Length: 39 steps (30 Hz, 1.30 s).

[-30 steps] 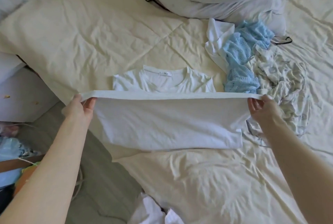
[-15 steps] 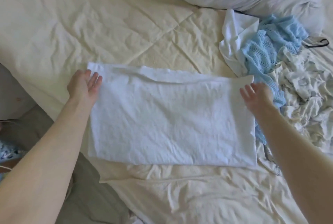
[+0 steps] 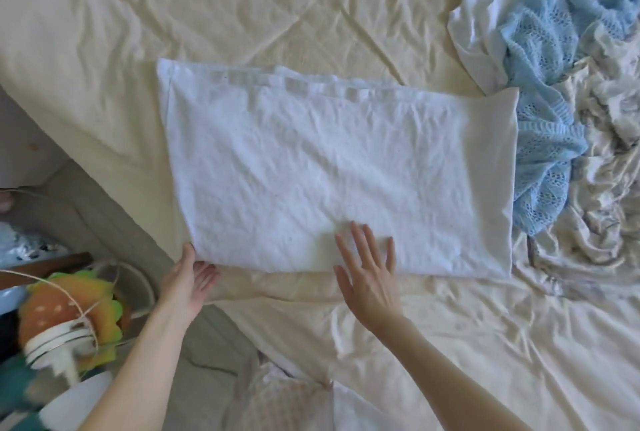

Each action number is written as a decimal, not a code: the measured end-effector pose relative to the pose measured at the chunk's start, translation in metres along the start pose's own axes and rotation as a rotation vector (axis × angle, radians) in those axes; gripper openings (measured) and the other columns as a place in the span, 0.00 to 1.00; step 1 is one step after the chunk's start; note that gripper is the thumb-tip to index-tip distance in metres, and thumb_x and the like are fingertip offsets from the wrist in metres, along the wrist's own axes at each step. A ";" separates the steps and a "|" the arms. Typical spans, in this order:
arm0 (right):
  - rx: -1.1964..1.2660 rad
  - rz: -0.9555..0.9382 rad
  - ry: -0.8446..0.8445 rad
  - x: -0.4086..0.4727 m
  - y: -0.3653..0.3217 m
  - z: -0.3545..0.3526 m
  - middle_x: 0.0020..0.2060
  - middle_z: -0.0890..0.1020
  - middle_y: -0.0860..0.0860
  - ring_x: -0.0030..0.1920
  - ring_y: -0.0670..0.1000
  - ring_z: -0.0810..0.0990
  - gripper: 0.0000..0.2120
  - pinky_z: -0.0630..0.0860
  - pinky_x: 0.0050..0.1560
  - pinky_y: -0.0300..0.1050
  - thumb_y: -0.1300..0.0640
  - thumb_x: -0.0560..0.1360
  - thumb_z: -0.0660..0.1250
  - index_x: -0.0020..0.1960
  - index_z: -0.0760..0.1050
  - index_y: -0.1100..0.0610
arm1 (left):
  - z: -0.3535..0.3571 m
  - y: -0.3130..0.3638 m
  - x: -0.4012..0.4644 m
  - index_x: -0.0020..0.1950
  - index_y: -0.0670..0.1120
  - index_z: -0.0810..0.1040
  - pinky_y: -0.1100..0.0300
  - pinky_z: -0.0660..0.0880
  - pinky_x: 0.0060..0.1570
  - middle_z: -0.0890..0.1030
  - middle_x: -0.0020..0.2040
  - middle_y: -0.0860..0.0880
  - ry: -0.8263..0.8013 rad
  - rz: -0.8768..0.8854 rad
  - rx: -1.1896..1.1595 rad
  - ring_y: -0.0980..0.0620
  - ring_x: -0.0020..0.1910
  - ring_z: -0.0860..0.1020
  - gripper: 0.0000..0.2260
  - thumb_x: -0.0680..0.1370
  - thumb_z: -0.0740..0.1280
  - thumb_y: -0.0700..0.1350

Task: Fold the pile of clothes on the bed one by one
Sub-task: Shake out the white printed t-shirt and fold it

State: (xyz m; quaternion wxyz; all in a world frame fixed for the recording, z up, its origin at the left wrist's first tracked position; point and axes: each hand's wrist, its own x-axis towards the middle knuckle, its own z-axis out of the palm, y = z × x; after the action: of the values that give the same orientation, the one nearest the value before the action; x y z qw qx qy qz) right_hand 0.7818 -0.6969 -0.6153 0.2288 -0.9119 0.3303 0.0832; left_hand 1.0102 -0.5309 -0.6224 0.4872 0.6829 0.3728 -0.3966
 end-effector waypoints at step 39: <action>1.608 0.749 0.381 -0.060 0.153 -0.104 0.43 0.83 0.51 0.44 0.48 0.83 0.16 0.80 0.41 0.45 0.45 0.81 0.56 0.53 0.77 0.55 | 0.259 -0.149 -0.207 0.60 0.42 0.74 0.50 0.72 0.49 0.79 0.56 0.42 -0.634 1.439 1.161 0.40 0.55 0.76 0.11 0.79 0.63 0.43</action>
State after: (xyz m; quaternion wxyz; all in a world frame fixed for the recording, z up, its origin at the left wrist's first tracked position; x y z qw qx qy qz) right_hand 0.6376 -0.8160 -0.5612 0.6958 -0.3083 0.5961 -0.2558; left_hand 0.7466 -0.7687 -0.5449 0.2785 0.7426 -0.5347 -0.2916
